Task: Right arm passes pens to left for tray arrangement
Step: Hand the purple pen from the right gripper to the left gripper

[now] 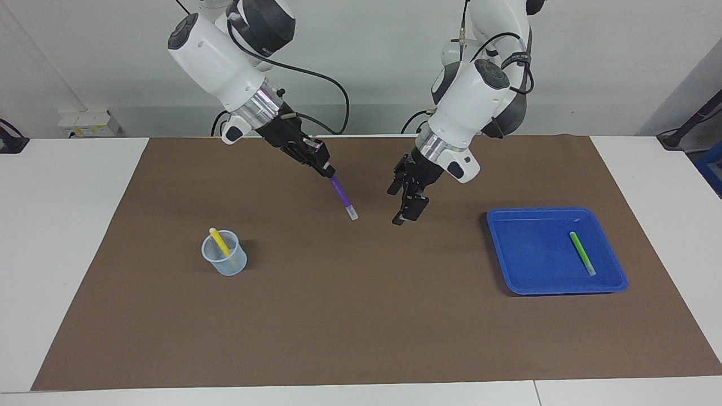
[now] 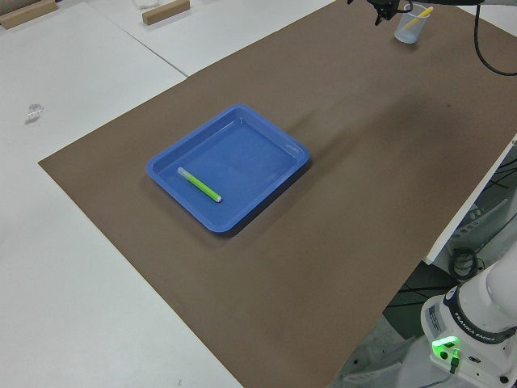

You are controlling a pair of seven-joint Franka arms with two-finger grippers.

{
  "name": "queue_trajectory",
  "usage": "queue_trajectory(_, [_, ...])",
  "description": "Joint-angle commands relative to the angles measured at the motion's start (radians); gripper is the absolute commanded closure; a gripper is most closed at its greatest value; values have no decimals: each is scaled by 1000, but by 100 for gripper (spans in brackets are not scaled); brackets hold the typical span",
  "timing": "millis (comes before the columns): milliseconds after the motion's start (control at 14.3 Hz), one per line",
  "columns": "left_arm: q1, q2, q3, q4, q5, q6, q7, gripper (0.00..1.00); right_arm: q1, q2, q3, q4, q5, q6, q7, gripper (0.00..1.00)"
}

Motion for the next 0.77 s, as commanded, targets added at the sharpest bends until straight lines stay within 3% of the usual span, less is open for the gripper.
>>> queue_trajectory(0, [-70,6,-2,-5,-18,124,-72,2,36,-8,-1,-39,27,64,25,89])
queue_trajectory(281, [-140,6,0,-12,-18,168,-72,7,42,-7,-1,-53,27,81,37,89])
queue_trajectory(491, [-137,0,-2,-28,-18,148,-58,15,42,-7,-1,-53,27,81,37,89])
queue_trajectory(701, [-127,-3,0,-26,-17,97,-52,31,42,-7,-1,-54,27,83,36,89])
